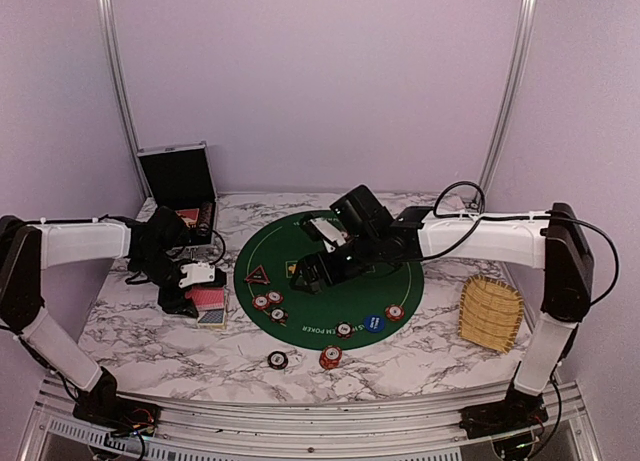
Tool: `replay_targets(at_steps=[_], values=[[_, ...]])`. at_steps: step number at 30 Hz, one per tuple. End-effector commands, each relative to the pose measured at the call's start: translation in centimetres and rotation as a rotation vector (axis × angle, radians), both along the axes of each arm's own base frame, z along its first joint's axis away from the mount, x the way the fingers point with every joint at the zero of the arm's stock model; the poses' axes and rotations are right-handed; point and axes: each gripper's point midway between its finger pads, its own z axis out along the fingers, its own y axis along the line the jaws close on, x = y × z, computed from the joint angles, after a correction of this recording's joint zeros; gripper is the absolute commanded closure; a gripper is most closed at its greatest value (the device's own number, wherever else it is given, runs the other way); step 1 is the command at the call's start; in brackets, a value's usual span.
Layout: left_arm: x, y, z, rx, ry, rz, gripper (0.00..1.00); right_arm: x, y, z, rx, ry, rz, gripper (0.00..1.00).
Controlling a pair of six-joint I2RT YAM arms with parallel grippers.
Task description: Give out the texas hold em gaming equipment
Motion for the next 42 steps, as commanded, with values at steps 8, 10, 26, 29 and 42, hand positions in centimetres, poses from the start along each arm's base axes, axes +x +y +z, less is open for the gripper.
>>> replay_targets(at_steps=[8,10,26,29,42], values=[[0.7,-3.9,5.9,-0.146,-0.033,-0.001,1.00,1.9,5.8,3.5,0.423,0.259,0.048,0.01],[0.7,-4.2,6.0,-0.145,-0.031,-0.007,1.00,2.2,6.6,3.6,0.464,0.280,0.058,0.01],[1.7,-7.6,7.5,-0.154,-0.035,-0.044,1.00,2.8,9.6,4.0,0.644,0.435,0.098,0.08],[1.8,-7.9,7.5,-0.150,-0.036,-0.046,1.00,2.8,9.8,4.2,0.665,0.448,0.106,0.09],[2.3,-9.0,8.0,-0.153,-0.049,-0.048,1.00,3.1,10.7,3.1,0.682,0.508,0.110,0.18]])
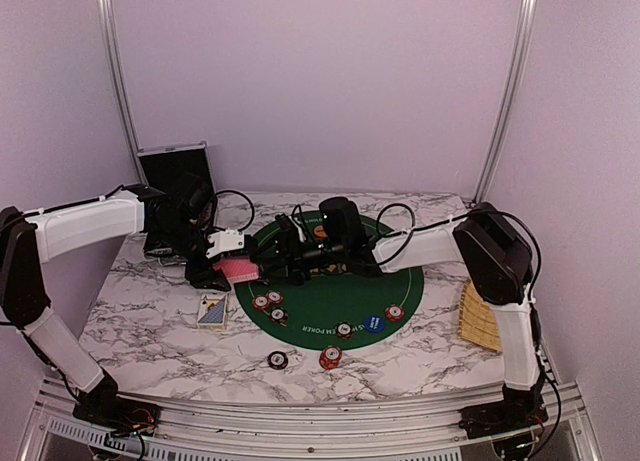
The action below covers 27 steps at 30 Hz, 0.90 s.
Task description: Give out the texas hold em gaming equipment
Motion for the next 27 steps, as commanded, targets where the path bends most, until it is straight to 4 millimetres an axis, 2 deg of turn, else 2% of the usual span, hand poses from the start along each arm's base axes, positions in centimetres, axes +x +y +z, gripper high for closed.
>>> replay_targets(at_steps=[1,11,13,22,23,25,26,27], values=[[0.4,-0.7,0.7,-0.013,-0.001,0.001,1.00,0.7,0.9,2.3,0.074,-0.024,0.012,0.20],[0.9,-1.8,1.0,-0.020,-0.017,0.000,1.00,0.8,1.8,2.2,0.105,0.010,0.034,0.29],[1.1,-1.9,1.1,-0.020,-0.022,0.000,1.00,0.8,2.0,2.1,0.105,0.012,0.039,0.34],[1.9,-2.5,1.4,-0.021,-0.055,0.012,1.00,1.0,2.1,1.7,0.105,0.026,0.044,0.80],[2.1,-2.7,1.4,-0.023,-0.054,0.018,0.86,1.0,2.1,1.7,0.104,0.027,0.043,0.84],[2.1,-3.0,1.7,-0.038,-0.050,0.015,0.50,1.2,2.0,1.6,0.103,0.032,0.038,0.93],[1.8,-3.1,1.7,-0.046,-0.047,0.006,0.27,1.3,1.9,1.5,0.103,0.036,0.036,0.96],[1.6,-3.2,1.8,-0.054,-0.045,-0.008,0.09,1.3,1.9,1.6,0.106,0.036,0.034,0.98]])
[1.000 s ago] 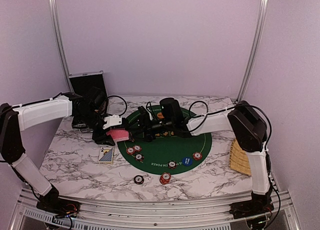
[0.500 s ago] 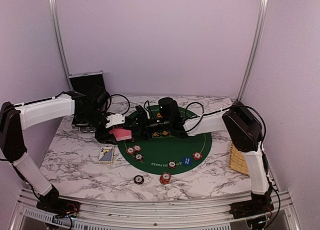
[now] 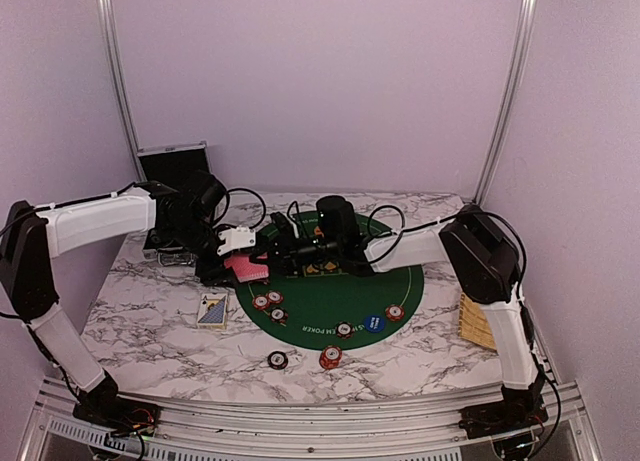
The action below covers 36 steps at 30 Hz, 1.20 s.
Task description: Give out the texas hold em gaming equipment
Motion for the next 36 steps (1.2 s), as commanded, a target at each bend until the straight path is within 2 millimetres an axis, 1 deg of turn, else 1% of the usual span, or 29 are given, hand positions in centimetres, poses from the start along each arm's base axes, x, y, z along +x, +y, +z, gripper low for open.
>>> replay_targets(at_steps=[1,8,12,16,18,19,21,26,30,31,34,35,36], values=[[0.1,-1.6,1.7,-0.075,-0.018,-0.031,0.02,0.5,0.4,1.2,0.045,-0.044,0.008,1.00],[-0.7,-2.5,1.0,-0.077,-0.002,-0.092,0.01,0.5,0.4,1.4,0.064,-0.024,0.010,1.00],[-0.5,-3.0,0.7,-0.083,-0.005,-0.109,0.01,0.5,0.5,1.9,0.084,-0.021,0.012,1.00],[-0.1,-3.0,0.3,-0.087,-0.026,-0.102,0.01,0.4,0.4,2.0,0.086,-0.016,0.012,1.00],[0.1,-3.2,0.6,-0.101,-0.039,-0.099,0.03,0.4,0.3,1.9,0.083,-0.009,0.011,1.00],[0.3,-3.4,0.9,-0.110,-0.043,-0.096,0.06,0.4,0.3,1.8,0.082,-0.007,0.010,1.00],[0.4,-3.6,1.2,-0.124,-0.043,-0.086,0.14,0.3,0.3,1.6,0.081,-0.001,0.010,1.00],[0.2,-3.5,1.2,-0.120,-0.040,-0.090,0.28,0.4,0.1,1.3,0.080,0.011,0.002,1.00],[0.2,-3.1,0.7,-0.099,-0.044,-0.086,0.46,0.5,-0.1,1.1,0.081,0.022,-0.005,1.00],[0.2,-3.0,0.7,-0.098,-0.044,-0.085,0.51,0.5,-0.1,1.0,0.080,0.024,-0.009,0.99],[0.3,-3.1,1.1,-0.105,-0.048,-0.081,0.60,0.5,0.0,1.2,0.086,0.025,-0.009,0.87],[0.3,-3.1,1.1,-0.103,-0.048,-0.078,0.64,0.5,0.1,1.4,0.090,0.021,-0.007,0.84],[0.4,-3.2,1.1,-0.102,-0.048,-0.077,0.71,0.5,0.1,1.5,0.090,0.019,-0.007,0.81]])
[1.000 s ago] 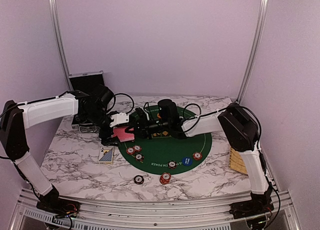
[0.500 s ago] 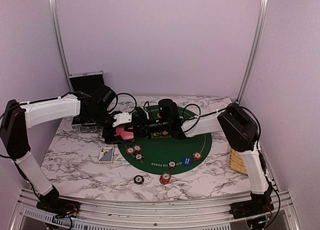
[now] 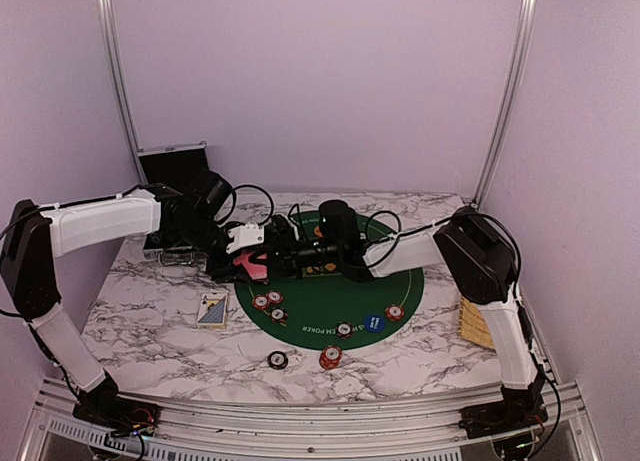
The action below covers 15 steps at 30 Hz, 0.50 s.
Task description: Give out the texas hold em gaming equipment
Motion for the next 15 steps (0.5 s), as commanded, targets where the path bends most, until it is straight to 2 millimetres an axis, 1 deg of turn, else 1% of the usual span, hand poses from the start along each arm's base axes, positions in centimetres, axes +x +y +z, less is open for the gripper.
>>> replay_targets(at_steps=[1,3,5,7,10,11,12,13,14,15], values=[[0.0,-0.3,0.3,-0.005,-0.005,-0.005,0.76,0.3,0.3,1.5,0.045,-0.038,0.000,0.75],[0.2,-0.2,0.2,0.001,-0.003,0.003,0.78,0.2,0.3,1.6,0.047,-0.042,0.003,0.64],[0.2,-0.3,0.1,0.002,0.000,0.006,0.78,0.1,0.4,1.5,0.046,-0.040,0.007,0.57],[0.3,-0.4,0.3,-0.004,-0.001,0.008,0.79,-0.1,0.6,1.6,0.050,-0.043,0.013,0.55],[0.7,-0.5,0.5,-0.003,-0.004,0.019,0.79,-0.1,0.8,1.4,0.049,-0.038,0.015,0.55],[0.8,-0.6,0.5,-0.007,-0.003,0.023,0.78,-0.1,1.0,1.3,0.050,-0.035,0.016,0.56],[0.9,-0.7,0.6,-0.009,-0.005,0.023,0.78,-0.1,1.1,1.3,0.053,-0.033,0.017,0.59],[0.9,-0.8,0.7,-0.011,-0.004,0.026,0.78,-0.1,1.2,1.4,0.055,-0.031,0.018,0.67],[1.0,-0.8,0.8,-0.012,-0.005,0.029,0.77,-0.1,1.3,1.2,0.054,-0.028,0.018,0.77],[1.0,-0.9,0.9,-0.015,-0.005,0.031,0.75,-0.1,1.4,1.1,0.052,-0.024,0.017,0.89]])
